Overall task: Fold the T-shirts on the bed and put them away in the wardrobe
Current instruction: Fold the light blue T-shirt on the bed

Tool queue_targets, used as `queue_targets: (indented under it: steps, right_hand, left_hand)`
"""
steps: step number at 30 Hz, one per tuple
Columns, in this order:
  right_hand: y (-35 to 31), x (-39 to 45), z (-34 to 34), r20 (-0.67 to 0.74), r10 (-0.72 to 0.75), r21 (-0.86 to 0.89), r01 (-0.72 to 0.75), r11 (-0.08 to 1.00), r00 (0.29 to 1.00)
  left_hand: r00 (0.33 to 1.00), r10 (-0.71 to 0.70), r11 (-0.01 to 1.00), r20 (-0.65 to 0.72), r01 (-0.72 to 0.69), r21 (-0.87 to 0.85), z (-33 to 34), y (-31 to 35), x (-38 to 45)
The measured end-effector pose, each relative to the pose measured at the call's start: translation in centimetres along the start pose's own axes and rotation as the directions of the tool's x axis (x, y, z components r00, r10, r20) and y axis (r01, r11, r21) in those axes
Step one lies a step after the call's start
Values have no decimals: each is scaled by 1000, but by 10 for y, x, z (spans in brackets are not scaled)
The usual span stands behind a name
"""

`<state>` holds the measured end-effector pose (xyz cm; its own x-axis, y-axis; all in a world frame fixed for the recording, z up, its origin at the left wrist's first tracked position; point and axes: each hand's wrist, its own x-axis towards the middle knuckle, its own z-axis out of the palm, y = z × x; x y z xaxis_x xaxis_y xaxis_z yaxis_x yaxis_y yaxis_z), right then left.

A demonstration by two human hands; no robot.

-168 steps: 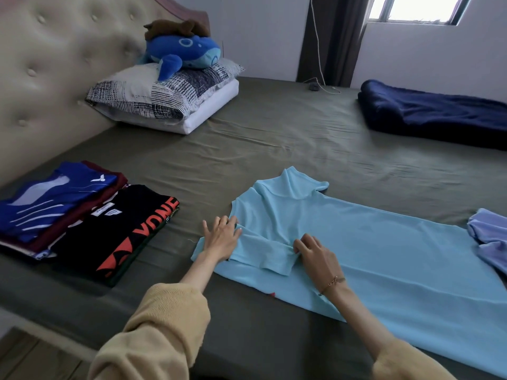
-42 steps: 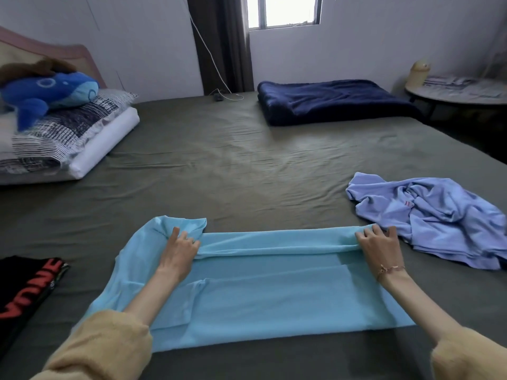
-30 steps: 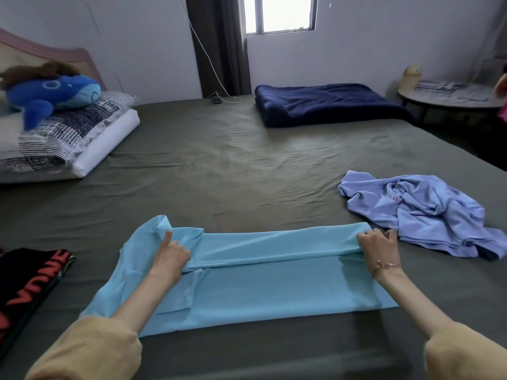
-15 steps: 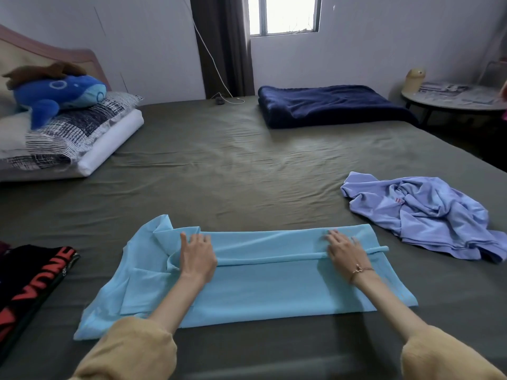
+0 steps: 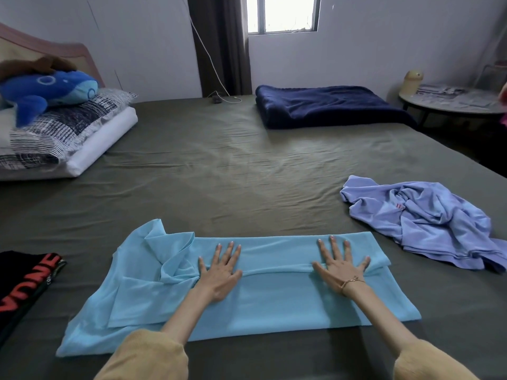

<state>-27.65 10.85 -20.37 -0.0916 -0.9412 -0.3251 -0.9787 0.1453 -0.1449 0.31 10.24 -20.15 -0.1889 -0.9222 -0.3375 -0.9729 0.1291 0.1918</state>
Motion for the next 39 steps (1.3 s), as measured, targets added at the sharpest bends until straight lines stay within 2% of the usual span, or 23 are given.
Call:
queue_targets:
  steps: [2, 4, 6, 8, 12, 15, 17, 18, 20, 22, 24, 27, 30, 32, 35, 37, 39]
  right_hand:
    - [-10, 0, -1, -26, 7, -19, -8, 1000, 1000]
    - [-25, 2, -1, -62, -61, -61, 57, 996, 996]
    - [-47, 2, 0, -66, -180, -112, 172, 979, 981]
    - [-77, 1, 4, -78, -287, -134, 275, 952, 955]
    - [-141, 0, 10, -151, -451, -109, 439, 892, 880]
    - [-189, 2, 15, -142, -496, 53, 507, 860, 857]
    - [-227, 7, 16, -128, -452, 213, 469, 857, 883]
    - [-239, 8, 13, -115, -396, 320, 412, 853, 911]
    - [-267, 13, 9, -65, -280, 532, 271, 802, 958]
    - [-290, 18, 6, -6, -176, 670, 135, 730, 984]
    - [-309, 23, 6, 40, -100, 708, 42, 705, 994]
    - [-323, 29, 8, 68, -90, 706, 15, 708, 994]
    - [-332, 23, 10, -56, -258, 676, 227, 701, 964]
    - [-337, 12, 10, -63, -452, 619, 390, 681, 890]
    - [-339, -8, 14, 94, -697, 423, 605, 675, 711]
    - [-338, -19, 19, 184, -758, 314, 693, 648, 626]
    - [-338, -24, 23, 212, -779, 294, 722, 626, 590]
  left_hand:
    - [998, -18, 1000, -65, 18, -1, 1, 0, 2]
    - [976, -46, 999, -211, 50, 14, -3, -8, 1]
    - [905, -31, 999, -424, 35, 2, -9, -21, -4]
    - [805, -35, 999, -593, 16, -38, -14, -43, -7]
    - [657, -219, 970, -721, 70, -231, -30, -84, -20]
    - [630, -472, 848, -617, 133, -513, -31, -116, -35]
    - [628, -583, 743, -516, 154, -652, -24, -147, -44]
    - [647, -624, 659, -439, 133, -741, -22, -156, -45]
    - [722, -657, 390, -218, 78, -917, -22, -171, -50]
    - [789, -613, 134, -32, 64, -989, -25, -180, -57]
    - [840, -538, -16, 71, 74, -997, -28, -189, -64]
    - [871, -465, -97, 155, 124, -988, -30, -201, -66]
    - [877, -434, -153, 206, 153, -976, -29, -211, -65]
    - [889, -403, -191, 219, 152, -970, -30, -214, -66]
    - [887, -403, -207, 225, 151, -967, -32, -212, -67]
    - [877, -422, -184, 229, 164, -969, -31, -212, -64]
    - [871, -437, -143, 225, 180, -973, -31, -211, -63]
